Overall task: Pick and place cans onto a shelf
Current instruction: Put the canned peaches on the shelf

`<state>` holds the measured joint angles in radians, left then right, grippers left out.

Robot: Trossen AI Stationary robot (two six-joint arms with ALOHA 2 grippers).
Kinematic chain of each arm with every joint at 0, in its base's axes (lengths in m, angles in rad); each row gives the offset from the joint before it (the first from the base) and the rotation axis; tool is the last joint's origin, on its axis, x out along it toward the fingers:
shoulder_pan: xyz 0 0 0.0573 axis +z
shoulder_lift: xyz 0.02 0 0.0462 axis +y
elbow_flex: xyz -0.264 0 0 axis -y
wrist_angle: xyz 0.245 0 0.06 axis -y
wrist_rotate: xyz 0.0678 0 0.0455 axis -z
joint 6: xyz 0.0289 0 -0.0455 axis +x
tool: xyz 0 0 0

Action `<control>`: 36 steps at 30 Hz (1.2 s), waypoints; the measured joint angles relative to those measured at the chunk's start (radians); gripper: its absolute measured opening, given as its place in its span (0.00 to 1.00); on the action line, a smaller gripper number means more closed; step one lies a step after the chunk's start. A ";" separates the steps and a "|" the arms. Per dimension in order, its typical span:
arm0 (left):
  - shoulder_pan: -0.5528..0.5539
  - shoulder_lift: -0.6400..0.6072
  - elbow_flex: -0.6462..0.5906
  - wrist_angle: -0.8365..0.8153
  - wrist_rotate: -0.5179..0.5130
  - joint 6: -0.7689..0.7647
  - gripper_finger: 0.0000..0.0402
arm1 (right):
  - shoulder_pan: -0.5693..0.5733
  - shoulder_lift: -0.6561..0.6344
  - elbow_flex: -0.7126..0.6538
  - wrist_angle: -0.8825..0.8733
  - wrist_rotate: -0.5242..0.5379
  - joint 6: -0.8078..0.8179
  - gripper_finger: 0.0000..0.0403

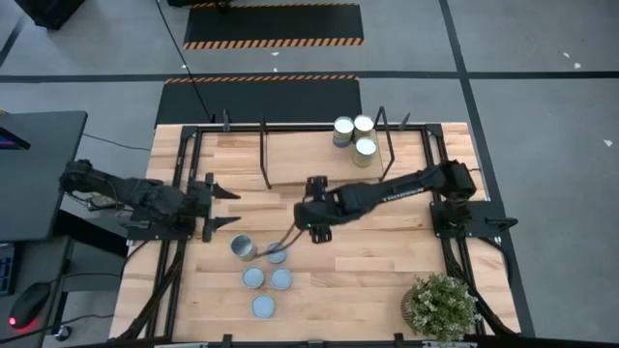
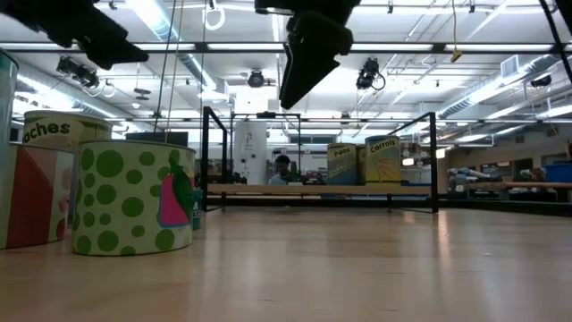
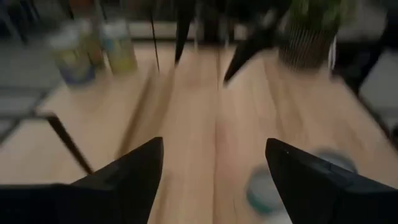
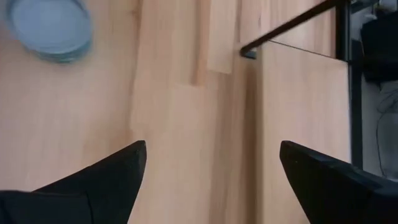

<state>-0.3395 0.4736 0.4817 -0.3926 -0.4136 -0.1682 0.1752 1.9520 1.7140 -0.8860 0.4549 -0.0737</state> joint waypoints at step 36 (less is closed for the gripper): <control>-0.195 0.609 0.124 -0.356 0.217 -0.697 0.72 | 0.057 -0.089 -0.280 0.361 -0.004 -0.027 0.92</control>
<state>-0.5346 1.0826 0.6056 -0.7483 -0.1971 -0.8647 0.2317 1.8626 1.4345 -0.5247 0.4511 -0.1004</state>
